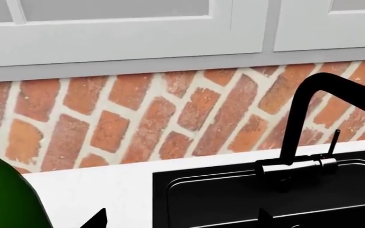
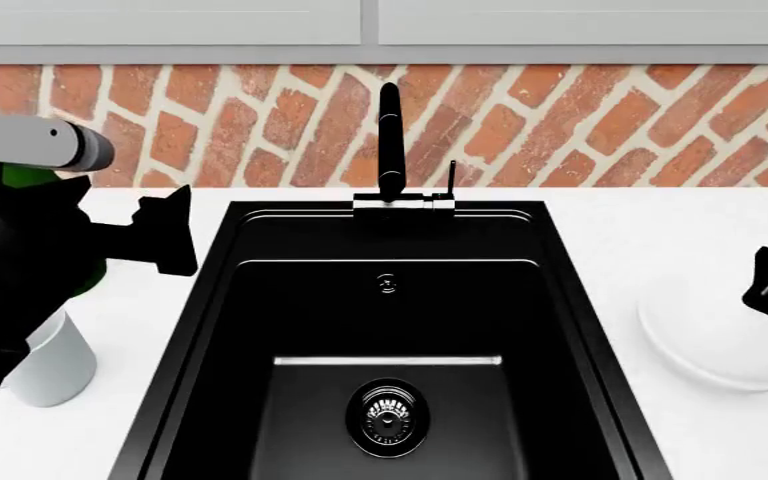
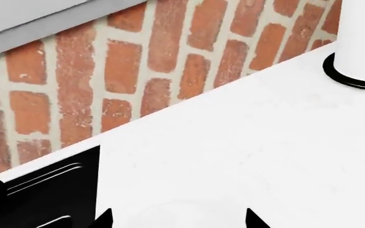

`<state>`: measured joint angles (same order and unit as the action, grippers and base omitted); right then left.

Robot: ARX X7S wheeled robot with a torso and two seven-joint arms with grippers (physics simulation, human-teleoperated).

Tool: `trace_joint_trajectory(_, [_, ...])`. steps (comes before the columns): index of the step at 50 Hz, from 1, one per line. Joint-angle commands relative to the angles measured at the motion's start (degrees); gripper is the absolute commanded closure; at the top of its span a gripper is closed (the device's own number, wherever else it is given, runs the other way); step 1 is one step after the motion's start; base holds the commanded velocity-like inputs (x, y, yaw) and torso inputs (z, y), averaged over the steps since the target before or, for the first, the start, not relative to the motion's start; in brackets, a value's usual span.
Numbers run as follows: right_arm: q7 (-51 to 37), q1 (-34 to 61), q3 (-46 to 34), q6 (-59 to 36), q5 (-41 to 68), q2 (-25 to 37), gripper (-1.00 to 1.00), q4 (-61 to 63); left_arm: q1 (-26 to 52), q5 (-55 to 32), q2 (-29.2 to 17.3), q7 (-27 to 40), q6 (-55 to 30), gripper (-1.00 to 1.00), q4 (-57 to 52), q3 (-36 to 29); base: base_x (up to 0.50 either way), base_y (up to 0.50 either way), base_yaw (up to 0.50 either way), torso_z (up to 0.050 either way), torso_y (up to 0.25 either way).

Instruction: Pick the cup and bowl from the sink and place them on the counter for drying.

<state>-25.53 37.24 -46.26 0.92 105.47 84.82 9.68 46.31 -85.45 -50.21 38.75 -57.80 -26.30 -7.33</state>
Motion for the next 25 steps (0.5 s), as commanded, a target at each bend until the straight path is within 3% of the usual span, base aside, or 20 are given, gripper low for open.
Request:
trace_joint_trajectory(1, [-3.0,1.2,1.0,-1.2,-3.9,3.8,-1.0,10.1,-0.9,0.3,0.6,-0.8,0.9,-1.0,0.2,0.4,0.0,0.0,0.0,0.0,0.0])
trace_joint_trajectory(11, [-7.2,5.0,5.2,-8.7,-3.0,5.2,-1.0,17.6,-0.6,0.1,0.8,-0.7,0.9,-1.0,0.6,0.1,0.0,0.0,0.0,0.0,0.0])
trace_joint_trajectory(12, [-6.1,6.1,6.0,-11.3,-3.4,3.9,-1.0,15.8,-0.6,-0.1,0.9,-0.5,1.0,-1.0,0.5,0.2,0.0,0.0,0.0,0.0,0.0])
trace_joint_trajectory(15, [-3.8,18.8,5.5,-27.7,-10.8,-11.8,-1.0,1.8,-0.8,0.4,0.8,-1.1,1.0,-1.0,0.3,0.0,0.0,0.0,0.0,0.0,0.0])
trace_joint_trajectory(18, [-1.9,24.1,3.9,-32.5,-14.6,-17.9,-1.0,-3.7,0.0,0.4,1.2,-1.0,0.9,-1.0,0.7,-0.3,0.0,0.0,0.0,0.0,0.0])
trace_joint_trajectory(25, [-0.2,29.5,1.6,-37.3,-17.2,-24.8,-1.0,-8.9,0.0,0.2,0.9,-1.2,0.9,-1.0,0.7,-0.3,0.0,0.0,0.0,0.0,0.0])
